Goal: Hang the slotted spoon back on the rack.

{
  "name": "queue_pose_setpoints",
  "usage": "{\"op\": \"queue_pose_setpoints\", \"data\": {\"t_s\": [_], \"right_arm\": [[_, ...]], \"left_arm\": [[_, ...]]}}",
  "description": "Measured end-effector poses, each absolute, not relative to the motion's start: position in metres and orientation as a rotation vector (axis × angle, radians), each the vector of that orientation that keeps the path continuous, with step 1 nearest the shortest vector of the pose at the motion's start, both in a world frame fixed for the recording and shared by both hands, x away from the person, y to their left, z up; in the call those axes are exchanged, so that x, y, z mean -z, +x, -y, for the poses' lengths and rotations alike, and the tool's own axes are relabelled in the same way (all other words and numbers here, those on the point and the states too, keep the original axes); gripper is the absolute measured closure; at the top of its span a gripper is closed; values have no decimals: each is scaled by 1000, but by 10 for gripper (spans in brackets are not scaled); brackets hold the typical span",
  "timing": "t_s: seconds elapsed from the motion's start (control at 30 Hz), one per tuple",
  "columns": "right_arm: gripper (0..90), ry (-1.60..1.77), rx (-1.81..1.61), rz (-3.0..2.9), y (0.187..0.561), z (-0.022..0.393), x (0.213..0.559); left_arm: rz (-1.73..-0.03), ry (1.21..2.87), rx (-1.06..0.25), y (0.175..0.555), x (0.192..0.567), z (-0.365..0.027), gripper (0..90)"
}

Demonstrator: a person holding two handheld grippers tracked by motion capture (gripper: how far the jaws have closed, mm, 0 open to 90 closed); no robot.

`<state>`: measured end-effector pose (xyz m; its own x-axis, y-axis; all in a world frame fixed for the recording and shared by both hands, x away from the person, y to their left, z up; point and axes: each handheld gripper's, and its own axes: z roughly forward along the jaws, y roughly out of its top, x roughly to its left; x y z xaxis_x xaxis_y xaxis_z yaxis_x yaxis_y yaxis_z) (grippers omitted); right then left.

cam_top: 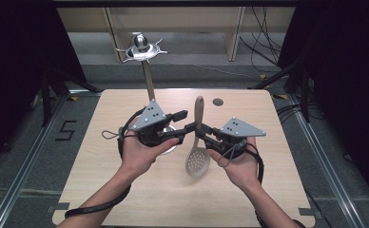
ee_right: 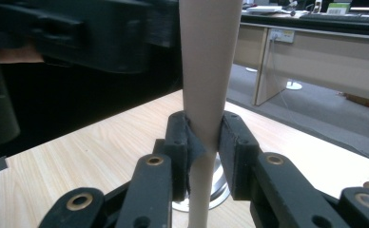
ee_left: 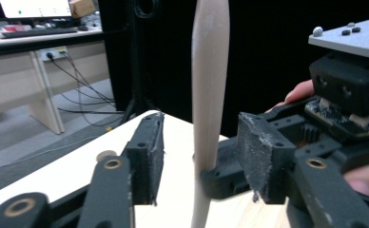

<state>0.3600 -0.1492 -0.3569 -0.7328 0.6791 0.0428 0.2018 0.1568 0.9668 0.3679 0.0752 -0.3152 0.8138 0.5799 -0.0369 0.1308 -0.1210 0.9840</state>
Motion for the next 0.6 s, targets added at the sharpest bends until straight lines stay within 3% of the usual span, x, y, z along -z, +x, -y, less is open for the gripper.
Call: {"op": "queue_pose_setpoints", "data": {"t_s": [0.3, 0.47, 0.6], "right_arm": [[750, 849, -1590, -2047, 358, 147, 357], [750, 810, -1597, -2059, 357, 142, 358], [748, 796, -1584, -2060, 357, 141, 357]], "left_arm": [[-560, 1675, -405, 374, 320, -61, 610], [-559, 1666, -421, 375, 318, -61, 723], [-563, 1664, -421, 373, 317, -63, 733]]}}
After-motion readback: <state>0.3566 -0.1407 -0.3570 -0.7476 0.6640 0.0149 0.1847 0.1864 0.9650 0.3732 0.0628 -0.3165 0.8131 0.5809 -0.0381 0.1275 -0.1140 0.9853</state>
